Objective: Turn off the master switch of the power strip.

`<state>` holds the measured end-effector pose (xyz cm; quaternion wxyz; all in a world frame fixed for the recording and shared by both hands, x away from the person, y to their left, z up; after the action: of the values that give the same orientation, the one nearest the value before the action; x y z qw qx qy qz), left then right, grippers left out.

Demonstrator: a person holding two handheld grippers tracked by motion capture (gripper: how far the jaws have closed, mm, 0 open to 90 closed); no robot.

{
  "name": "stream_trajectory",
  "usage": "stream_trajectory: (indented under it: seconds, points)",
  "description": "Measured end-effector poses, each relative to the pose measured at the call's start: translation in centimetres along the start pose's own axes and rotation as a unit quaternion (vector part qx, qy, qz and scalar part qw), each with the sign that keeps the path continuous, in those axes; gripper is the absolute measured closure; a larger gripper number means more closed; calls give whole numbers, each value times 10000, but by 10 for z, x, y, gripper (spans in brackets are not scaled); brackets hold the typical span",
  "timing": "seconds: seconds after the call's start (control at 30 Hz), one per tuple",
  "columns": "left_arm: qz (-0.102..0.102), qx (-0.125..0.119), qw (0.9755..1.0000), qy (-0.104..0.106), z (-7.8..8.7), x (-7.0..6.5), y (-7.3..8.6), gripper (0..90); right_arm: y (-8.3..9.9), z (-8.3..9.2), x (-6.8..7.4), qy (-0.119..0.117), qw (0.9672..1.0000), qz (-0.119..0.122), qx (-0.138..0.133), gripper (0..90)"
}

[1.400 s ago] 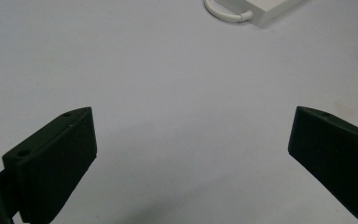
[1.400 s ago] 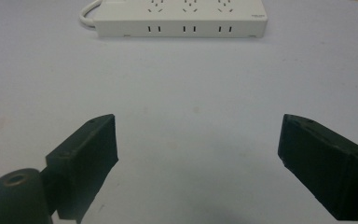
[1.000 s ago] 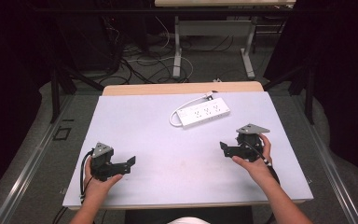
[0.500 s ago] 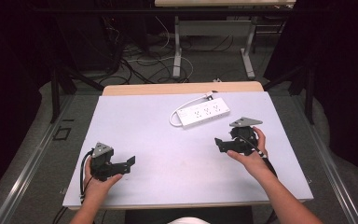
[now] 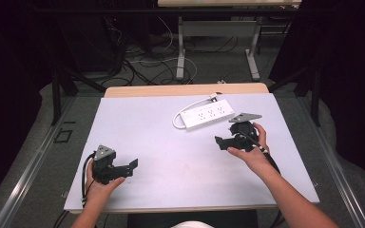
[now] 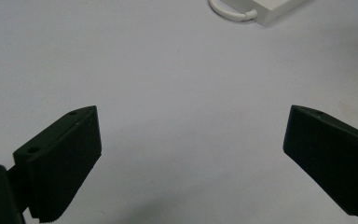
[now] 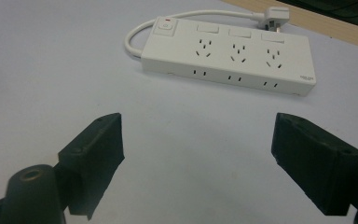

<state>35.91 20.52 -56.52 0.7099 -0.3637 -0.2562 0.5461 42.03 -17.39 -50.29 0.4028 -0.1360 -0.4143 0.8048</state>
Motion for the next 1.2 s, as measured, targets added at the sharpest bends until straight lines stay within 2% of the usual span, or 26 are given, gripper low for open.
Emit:
stream_trajectory:
  seconds: [0.63,0.97,1.2]
  points:
    - [-2,32,10000,-20,0,1,0,45,-26,-12,-1,-166,9997,-54,165,159]
    - [-18,30,10000,-22,0,2,0,45,-42,-20,-2,-158,9997,60,153,176]
    - [-20,32,10000,-22,-1,2,0,45,-51,-29,1,-155,9993,294,169,209]
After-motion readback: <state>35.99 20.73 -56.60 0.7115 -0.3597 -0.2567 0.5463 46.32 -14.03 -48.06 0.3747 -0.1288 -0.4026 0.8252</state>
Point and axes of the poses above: each handheld gripper's, and its own axes: z roughly backward along the jaws, y roughly out of its underside, x roughly to its left, the point moved 6 cm from there along -z, roughly forward along the jaws, and after that the axes turned 12 degrees about -y, right-handed, at the moved point
